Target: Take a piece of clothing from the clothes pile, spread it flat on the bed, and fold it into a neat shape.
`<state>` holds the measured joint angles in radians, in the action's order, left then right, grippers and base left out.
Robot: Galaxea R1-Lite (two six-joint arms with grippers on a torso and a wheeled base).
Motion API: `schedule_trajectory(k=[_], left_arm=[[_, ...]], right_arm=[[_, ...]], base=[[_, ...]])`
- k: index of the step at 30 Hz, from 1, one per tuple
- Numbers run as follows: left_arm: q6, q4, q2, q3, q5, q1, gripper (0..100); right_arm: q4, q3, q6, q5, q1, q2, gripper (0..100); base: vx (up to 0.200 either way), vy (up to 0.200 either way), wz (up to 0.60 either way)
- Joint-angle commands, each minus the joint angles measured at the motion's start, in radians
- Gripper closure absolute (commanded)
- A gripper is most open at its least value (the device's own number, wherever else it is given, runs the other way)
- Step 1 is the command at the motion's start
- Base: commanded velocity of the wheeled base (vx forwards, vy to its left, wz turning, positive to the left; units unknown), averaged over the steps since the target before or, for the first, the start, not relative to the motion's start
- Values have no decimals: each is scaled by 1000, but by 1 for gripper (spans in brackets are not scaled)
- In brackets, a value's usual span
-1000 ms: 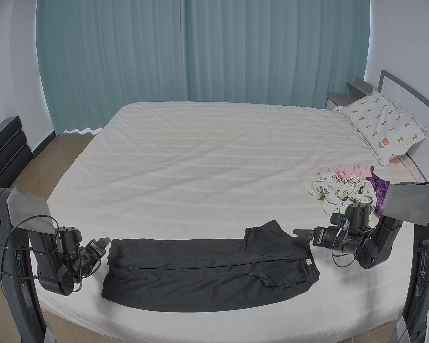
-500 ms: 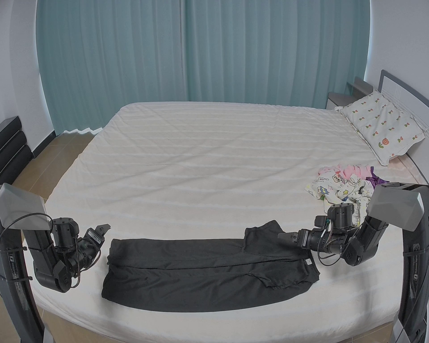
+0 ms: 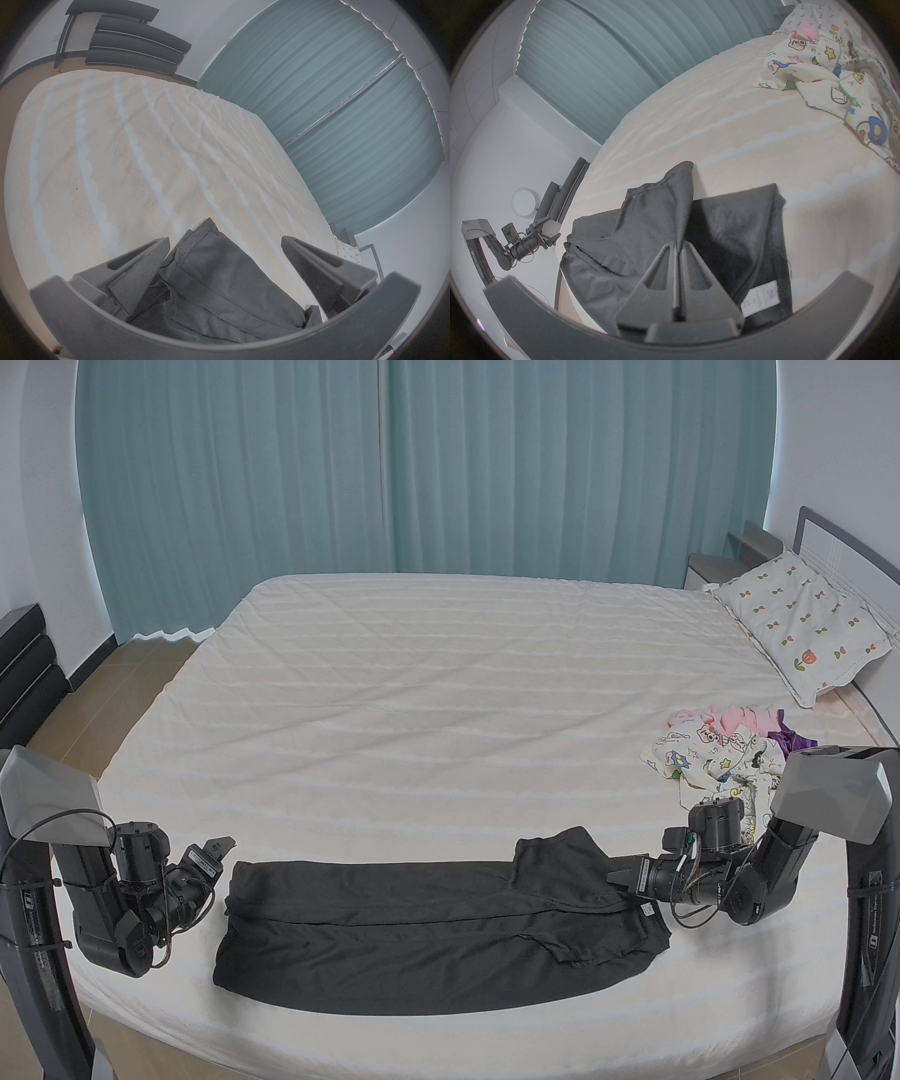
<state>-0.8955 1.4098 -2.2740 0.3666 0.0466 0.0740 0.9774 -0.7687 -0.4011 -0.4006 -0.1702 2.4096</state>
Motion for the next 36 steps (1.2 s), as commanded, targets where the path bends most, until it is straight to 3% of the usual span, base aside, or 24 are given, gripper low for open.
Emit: schedule_trajectory(k=[1,21,22,30,36], left_arm=[[1,1,-12,-5,-1,-2,0],[1,1,-39,-21,-2,-31,0],[1,1,-39,-23,-2,-31,0],[6,3,-41,-32,-4,-33,0],[3,3,-41,-58,-2,-36,0]], right_arm=[[1,65,8,-4,5,-64,100],[181,290,62,-4,1,-64,100],[181,295,62,-4,1,-64,0],[228,296,15,11,14,-93,0],[357,378,-199,163,-14,-109,0]], base=[[0,0,0],[0,0,0],[0,0,0],[0,0,0],[0,0,0]])
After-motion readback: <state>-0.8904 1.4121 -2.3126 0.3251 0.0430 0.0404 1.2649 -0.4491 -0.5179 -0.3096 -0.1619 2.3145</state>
